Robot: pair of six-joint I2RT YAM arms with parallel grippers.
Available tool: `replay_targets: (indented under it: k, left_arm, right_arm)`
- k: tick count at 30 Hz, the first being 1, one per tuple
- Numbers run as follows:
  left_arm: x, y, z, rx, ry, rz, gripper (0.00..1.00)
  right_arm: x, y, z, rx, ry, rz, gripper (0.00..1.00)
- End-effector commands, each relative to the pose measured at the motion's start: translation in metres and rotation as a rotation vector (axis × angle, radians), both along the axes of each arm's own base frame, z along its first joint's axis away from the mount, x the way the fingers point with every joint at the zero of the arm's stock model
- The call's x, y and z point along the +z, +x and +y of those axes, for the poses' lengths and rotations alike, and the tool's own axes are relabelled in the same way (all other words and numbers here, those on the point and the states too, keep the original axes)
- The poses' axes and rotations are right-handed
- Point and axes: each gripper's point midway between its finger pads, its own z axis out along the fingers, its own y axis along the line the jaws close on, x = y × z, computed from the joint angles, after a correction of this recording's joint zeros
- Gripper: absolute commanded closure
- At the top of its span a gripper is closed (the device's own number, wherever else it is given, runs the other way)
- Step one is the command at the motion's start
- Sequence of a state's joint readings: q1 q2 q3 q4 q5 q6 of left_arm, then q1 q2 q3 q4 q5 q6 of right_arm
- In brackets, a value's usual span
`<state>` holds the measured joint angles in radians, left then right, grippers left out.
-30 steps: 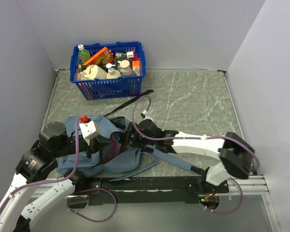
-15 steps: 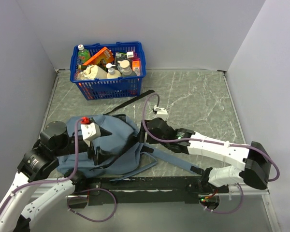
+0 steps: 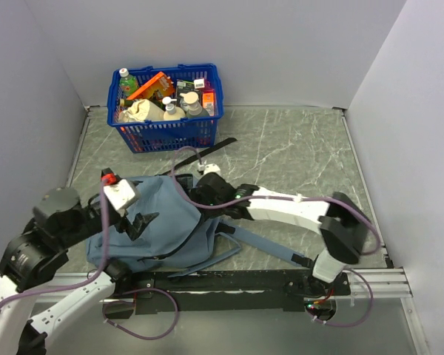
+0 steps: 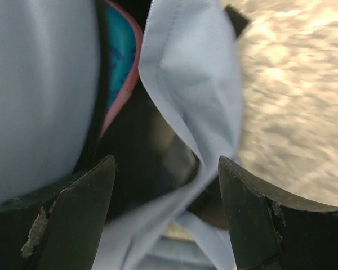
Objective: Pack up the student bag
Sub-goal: Adjust the student bag at the center of the board.
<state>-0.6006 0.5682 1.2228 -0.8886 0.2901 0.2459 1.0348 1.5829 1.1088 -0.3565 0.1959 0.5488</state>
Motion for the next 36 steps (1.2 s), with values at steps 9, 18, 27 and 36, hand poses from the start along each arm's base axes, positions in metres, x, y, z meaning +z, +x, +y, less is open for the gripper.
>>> replay_targets:
  k: [9,18,27,36]
  left_arm:
    - [-0.138,0.016,0.096,0.393,0.497,0.179,0.15]
    - [-0.199,0.022,0.094,0.336,0.662,0.275,0.19]
    - [-0.169,0.077,0.019,0.213,0.532,0.320,0.25]
    - [-0.185,0.023,-0.031,-0.241,0.560,0.426,0.31]
  right_arm:
    - [-0.047,0.037,-0.010,-0.156,-0.091,0.131,0.88]
    - [-0.034,0.076,-0.092,-0.407,-0.037,0.115,1.00]
    - [-0.031,0.058,-0.217,-0.765,-0.104,0.125,1.00]
    - [-0.055,-0.031,-0.215,-0.723,0.009,0.220,1.00]
